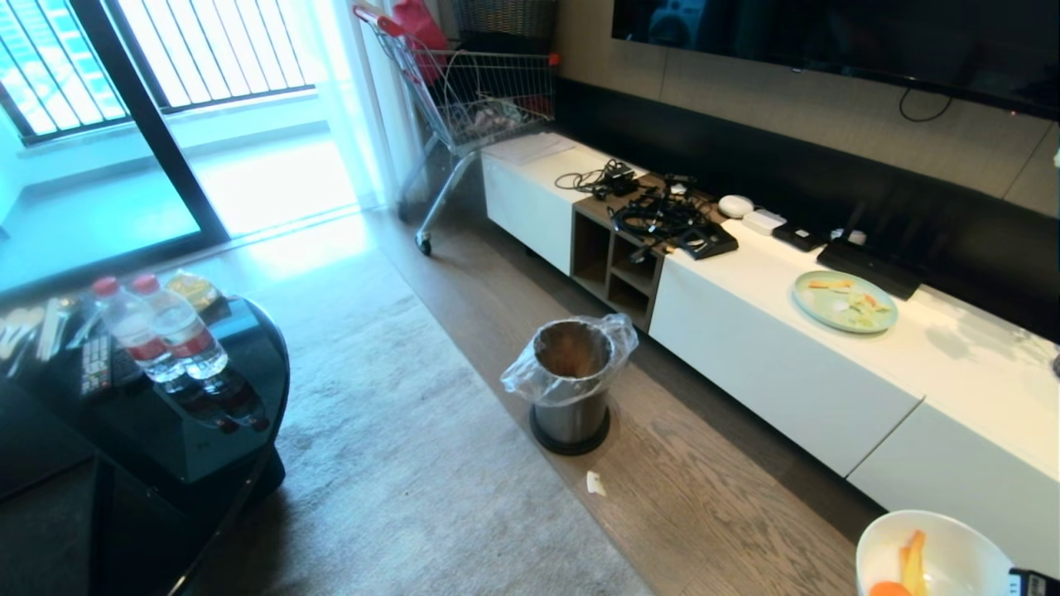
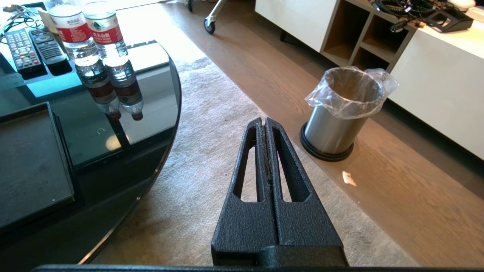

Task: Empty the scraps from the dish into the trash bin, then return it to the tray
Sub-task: Move the bowl over the trash can

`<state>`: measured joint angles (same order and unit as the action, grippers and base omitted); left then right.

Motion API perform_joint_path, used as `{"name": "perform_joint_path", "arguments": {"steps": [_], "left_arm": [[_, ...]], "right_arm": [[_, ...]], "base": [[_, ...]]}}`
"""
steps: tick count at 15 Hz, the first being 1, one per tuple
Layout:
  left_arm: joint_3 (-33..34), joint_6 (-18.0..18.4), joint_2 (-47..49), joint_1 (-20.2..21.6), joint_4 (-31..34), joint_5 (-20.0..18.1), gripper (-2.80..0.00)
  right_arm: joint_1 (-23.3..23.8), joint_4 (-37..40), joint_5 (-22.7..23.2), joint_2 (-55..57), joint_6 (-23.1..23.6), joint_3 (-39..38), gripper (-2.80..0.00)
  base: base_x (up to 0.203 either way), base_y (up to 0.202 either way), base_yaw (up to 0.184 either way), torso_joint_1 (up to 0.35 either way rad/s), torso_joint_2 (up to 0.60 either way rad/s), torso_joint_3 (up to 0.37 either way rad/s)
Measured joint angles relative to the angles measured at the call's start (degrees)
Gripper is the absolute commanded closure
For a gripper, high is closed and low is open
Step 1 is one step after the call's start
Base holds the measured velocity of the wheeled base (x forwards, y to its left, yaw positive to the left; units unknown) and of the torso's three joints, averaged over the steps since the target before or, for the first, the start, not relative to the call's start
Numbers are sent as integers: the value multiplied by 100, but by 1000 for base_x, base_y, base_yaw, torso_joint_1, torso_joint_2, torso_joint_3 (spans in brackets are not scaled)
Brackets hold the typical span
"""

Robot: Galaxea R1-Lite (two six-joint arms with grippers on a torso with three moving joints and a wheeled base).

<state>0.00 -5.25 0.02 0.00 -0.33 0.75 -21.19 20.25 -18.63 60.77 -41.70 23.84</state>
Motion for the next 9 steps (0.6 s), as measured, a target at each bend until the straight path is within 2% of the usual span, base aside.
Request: {"name": "perform_joint_path", "arguments": {"steps": [5, 9], "left_arm": [[0, 2, 0, 0, 0, -1, 0], [0, 11, 0, 0, 0, 0, 0]], "right_arm": [[2, -5, 2, 2, 1, -12, 0], [7, -13, 0, 2, 1, -17, 0]], "base": [[0, 0, 0, 0, 0, 0], [167, 0, 0, 4, 2, 2]]}}
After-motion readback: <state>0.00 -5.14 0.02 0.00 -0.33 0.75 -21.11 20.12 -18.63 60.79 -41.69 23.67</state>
